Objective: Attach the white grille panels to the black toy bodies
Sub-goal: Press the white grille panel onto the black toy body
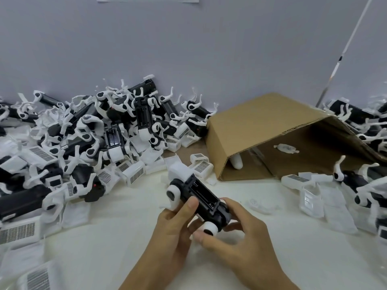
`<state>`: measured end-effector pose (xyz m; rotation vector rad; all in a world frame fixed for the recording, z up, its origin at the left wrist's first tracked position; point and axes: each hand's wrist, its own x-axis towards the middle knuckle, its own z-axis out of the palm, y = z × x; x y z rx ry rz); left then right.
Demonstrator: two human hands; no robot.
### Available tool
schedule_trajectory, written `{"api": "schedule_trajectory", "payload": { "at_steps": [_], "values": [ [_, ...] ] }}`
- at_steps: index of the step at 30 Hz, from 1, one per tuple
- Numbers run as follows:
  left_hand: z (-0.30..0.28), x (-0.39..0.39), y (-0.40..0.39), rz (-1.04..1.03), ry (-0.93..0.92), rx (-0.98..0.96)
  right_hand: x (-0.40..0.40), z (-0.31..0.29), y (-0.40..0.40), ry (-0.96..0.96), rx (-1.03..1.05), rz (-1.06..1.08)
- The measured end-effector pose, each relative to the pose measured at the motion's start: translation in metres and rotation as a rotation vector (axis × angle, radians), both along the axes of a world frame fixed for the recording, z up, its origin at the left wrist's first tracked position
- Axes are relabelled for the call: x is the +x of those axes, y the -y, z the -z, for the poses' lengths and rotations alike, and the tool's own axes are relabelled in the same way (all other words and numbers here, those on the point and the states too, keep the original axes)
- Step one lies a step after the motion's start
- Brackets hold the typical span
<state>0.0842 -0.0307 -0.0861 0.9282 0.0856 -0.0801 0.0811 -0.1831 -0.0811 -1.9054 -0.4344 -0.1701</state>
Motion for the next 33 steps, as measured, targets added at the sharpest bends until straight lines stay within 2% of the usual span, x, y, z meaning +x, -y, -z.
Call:
{"api": "schedule_trajectory", "payload": {
  "at_steps": [6, 11, 16, 19, 21, 23, 25, 30, 33],
  "values": [
    [-0.004, -0.002, 0.004, -0.025, 0.043, 0.054, 0.001, -0.003, 0.002, 0.04, -0.019, 0.007],
    [-0.006, -0.003, 0.006, -0.04, 0.056, 0.117, 0.001, 0.002, -0.002, -0.091, 0.075, -0.016],
    [-0.009, -0.005, 0.007, -0.013, 0.179, 0.203, 0.004, 0.002, -0.001, -0.018, 0.046, -0.01],
    [-0.01, -0.004, -0.003, -0.139, 0.324, 0.492, 0.007, 0.006, 0.001, -0.078, -0.015, -0.086],
    [-0.01, -0.003, -0.015, -0.297, 0.484, 0.894, 0.007, 0.006, 0.0, -0.037, -0.025, -0.118],
    [-0.008, 0.002, -0.026, -0.406, 0.751, 1.373, 0.005, 0.006, 0.001, 0.026, 0.011, -0.112],
    [-0.005, 0.003, -0.029, -0.403, 0.908, 1.653, 0.005, 0.008, 0.004, 0.101, 0.024, -0.103],
    [-0.003, 0.003, -0.03, -0.297, 0.942, 1.758, 0.003, 0.001, 0.004, 0.11, 0.023, -0.077],
    [-0.001, 0.002, -0.028, -0.259, 0.93, 1.693, 0.002, -0.001, 0.003, 0.174, -0.035, 0.002]
  ]
}}
